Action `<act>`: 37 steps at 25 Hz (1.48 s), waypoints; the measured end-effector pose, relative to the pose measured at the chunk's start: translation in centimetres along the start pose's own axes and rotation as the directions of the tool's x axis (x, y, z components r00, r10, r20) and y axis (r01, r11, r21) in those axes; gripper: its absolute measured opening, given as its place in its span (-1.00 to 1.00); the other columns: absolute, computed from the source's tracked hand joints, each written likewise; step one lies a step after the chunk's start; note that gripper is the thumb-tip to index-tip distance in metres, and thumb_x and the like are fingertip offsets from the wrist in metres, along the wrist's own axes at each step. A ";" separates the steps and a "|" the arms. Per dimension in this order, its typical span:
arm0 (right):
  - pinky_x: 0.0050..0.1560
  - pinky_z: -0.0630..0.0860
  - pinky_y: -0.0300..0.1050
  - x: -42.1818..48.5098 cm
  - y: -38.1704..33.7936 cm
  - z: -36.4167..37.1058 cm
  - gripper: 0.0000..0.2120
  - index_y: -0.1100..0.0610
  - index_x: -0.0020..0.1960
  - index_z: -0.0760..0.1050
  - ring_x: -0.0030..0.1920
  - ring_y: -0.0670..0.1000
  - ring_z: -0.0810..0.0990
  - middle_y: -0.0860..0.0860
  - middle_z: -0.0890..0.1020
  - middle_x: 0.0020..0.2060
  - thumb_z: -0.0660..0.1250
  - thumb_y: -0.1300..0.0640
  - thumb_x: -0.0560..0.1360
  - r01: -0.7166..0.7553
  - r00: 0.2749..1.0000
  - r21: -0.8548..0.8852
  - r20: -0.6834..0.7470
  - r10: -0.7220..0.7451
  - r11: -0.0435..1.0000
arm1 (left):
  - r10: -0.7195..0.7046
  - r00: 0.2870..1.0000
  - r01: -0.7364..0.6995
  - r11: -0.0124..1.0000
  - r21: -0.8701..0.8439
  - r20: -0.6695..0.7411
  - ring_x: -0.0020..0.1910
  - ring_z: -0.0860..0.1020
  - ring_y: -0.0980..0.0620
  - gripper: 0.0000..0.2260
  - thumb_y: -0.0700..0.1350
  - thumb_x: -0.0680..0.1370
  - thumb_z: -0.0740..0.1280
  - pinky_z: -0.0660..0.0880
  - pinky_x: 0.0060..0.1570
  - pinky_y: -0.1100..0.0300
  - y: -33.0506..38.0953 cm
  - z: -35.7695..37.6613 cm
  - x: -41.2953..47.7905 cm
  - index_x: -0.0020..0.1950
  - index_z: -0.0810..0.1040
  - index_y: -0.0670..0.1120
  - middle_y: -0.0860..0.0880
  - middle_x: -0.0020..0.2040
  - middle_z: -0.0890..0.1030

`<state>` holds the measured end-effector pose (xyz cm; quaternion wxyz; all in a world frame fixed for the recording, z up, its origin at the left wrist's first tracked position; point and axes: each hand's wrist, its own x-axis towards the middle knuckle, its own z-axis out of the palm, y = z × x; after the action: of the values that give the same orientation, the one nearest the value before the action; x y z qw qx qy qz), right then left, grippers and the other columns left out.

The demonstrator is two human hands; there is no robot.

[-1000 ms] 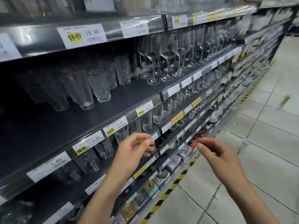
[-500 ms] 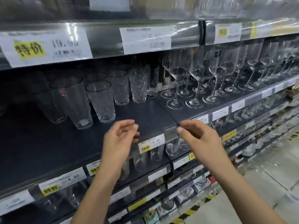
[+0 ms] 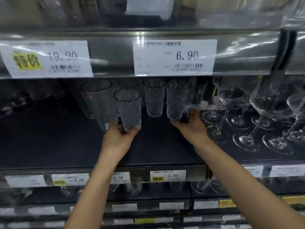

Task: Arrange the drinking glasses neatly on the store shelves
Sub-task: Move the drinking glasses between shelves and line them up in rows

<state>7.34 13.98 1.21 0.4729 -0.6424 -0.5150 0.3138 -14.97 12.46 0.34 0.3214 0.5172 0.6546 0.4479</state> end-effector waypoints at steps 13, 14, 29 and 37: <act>0.17 0.55 0.02 4.2 0.9 2.4 -0.40 0.21 0.30 0.48 0.20 0.17 0.60 0.14 0.63 0.18 0.45 -0.17 0.44 0.003 0.995 0.035 -0.098 0.001 0.999 | 0.060 0.980 -0.061 0.998 0.004 -0.189 0.09 0.49 0.15 -0.54 0.04 0.53 0.44 0.36 0.03 0.34 1.6 2.8 0.4 0.36 0.46 -0.09 0.04 0.17 0.59; 0.17 0.55 0.01 4.2 0.9 2.4 -0.42 0.21 0.29 0.48 0.20 0.18 0.59 0.15 0.63 0.18 0.44 -0.17 0.45 0.003 0.994 0.010 -0.108 -0.001 1.000 | 0.073 0.979 -0.071 0.997 0.017 -0.190 0.09 0.49 0.17 -0.55 0.04 0.53 0.44 0.36 0.01 0.36 1.6 2.7 0.3 0.35 0.47 -0.10 0.05 0.15 0.59; 0.11 0.58 -0.07 -0.5 0.4 -1.9 -0.60 0.00 0.13 0.50 0.00 -0.08 0.65 -0.07 0.67 -0.01 0.55 0.07 0.36 0.007 0.985 0.397 0.156 -0.075 0.918 | 0.147 0.968 -0.187 0.963 -0.195 -0.206 0.08 0.61 0.23 -0.42 -0.10 0.34 0.63 0.51 0.03 0.42 3.3 2.7 -4.4 0.26 0.45 -0.08 0.10 0.09 0.63; -0.15 0.63 -0.16 -8.5 -3.0 -1.8 -0.49 0.09 0.27 0.56 -0.06 -0.01 0.70 0.02 0.71 0.00 0.43 -0.08 0.37 -0.289 0.804 0.618 0.572 -0.166 0.731 | 0.108 0.853 -0.377 0.804 -0.460 -0.510 0.22 0.61 -0.10 -0.41 0.08 0.34 0.47 0.48 0.31 -0.13 2.6 -4.7 -13.9 0.32 0.49 -0.08 -0.11 0.18 0.66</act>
<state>5.52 5.42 3.96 0.4776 -0.3108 -0.4618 0.6797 -14.54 -2.01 3.94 0.2284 0.3647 0.4828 0.7627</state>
